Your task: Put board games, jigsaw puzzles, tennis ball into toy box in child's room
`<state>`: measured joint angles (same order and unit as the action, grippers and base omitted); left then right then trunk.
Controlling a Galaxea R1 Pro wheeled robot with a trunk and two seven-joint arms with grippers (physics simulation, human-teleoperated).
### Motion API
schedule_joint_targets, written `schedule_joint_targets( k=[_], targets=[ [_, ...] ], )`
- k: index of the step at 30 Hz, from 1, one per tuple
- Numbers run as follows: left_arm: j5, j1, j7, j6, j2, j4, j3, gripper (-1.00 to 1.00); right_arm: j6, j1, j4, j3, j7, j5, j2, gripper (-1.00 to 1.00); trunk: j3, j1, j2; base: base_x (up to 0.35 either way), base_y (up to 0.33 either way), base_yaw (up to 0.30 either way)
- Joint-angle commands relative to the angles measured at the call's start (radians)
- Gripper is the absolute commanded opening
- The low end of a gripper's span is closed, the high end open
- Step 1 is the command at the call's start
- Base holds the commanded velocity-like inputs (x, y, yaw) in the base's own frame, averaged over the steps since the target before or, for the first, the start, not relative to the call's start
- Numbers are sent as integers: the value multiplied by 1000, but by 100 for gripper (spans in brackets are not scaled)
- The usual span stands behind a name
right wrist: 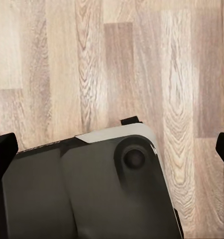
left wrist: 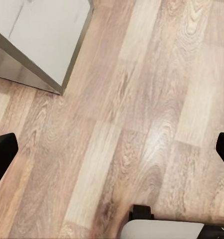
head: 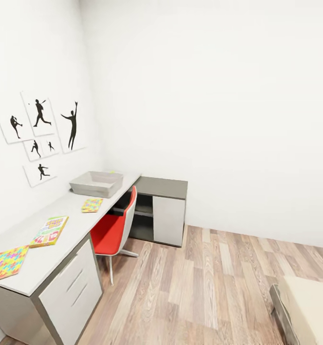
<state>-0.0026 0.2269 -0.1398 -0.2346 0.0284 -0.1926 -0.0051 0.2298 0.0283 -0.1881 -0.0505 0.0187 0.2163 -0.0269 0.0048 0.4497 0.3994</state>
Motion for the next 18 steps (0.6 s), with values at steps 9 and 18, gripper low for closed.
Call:
schedule_joint_targets(
  k=[9,18],
  targets=[
    [0,0,-3,-3,-1,0,-1,100,3,1,1,-5,0,1,-1,100,0,0,1,0,0,-281],
    [-1,0,-2,-5,0,1,-1,100,3,1,1,-5,0,1,-1,100,0,0,1,0,0,-281]
  ],
)
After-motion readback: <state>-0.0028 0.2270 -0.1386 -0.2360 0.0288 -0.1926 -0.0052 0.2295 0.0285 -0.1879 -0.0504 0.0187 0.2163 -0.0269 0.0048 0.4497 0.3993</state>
